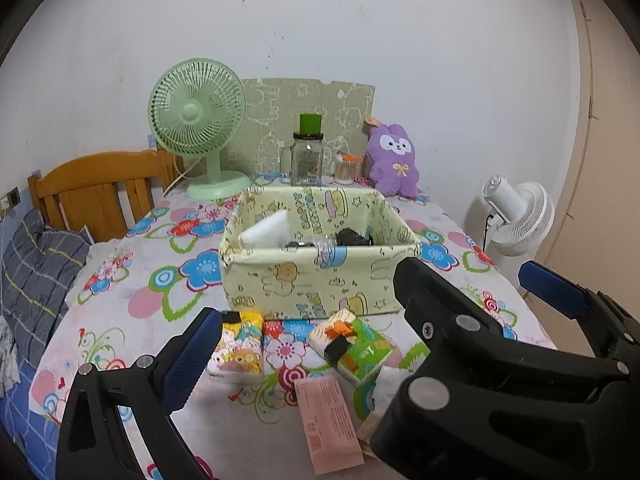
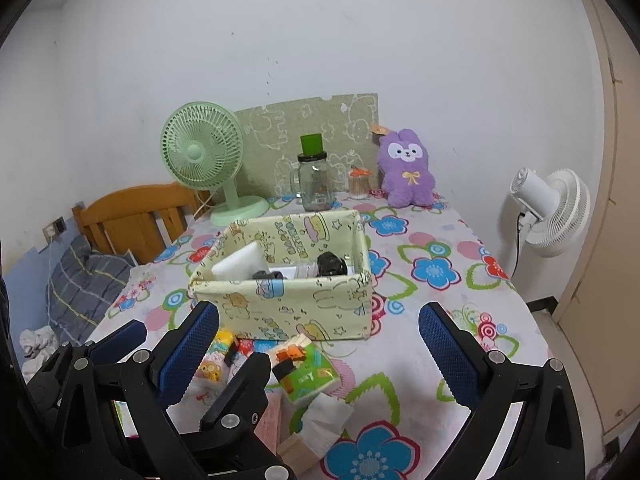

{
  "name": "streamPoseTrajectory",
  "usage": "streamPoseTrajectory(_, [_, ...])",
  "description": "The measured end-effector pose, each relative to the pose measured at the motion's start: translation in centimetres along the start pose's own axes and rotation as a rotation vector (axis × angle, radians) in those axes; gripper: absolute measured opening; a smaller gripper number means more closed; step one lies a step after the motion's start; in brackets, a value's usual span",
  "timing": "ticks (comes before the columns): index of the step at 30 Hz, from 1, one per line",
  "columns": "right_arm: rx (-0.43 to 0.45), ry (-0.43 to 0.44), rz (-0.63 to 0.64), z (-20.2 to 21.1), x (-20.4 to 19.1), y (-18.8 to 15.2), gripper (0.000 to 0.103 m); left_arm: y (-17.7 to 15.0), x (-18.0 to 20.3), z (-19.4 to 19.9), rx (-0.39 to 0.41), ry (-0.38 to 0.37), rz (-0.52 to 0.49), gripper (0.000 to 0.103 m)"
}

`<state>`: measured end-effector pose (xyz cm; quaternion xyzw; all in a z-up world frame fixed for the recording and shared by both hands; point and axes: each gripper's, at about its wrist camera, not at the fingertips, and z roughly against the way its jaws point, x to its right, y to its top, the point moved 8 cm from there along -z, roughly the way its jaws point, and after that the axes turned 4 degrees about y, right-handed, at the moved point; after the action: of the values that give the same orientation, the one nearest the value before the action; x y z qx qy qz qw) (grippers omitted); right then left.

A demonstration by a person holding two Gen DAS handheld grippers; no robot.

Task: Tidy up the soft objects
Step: 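Lift both grippers out of the box and back toward the items in front, then move left gripper to the pink paper packet while right reaches the white tissue pack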

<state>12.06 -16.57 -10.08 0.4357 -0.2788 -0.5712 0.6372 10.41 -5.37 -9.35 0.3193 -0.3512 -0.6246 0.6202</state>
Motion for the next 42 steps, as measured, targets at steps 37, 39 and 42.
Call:
streamPoseTrajectory(37, [-0.145, -0.049, -0.06, -3.8, 0.8, -7.2, 0.102, -6.7, -0.8, -3.6, -0.138, 0.014, -0.005, 0.09])
streamPoseTrajectory(39, [-0.158, -0.05, -0.064, -4.1, 0.8, -7.6, 0.102, -7.0, -0.9, -3.8, -0.147, 0.013, -0.01, 0.088])
streamPoseTrajectory(42, [-0.177, -0.053, -0.068, -4.5, 0.8, -8.1, 0.102, -7.5, -1.2, -4.2, -0.161, 0.015, -0.011, 0.087])
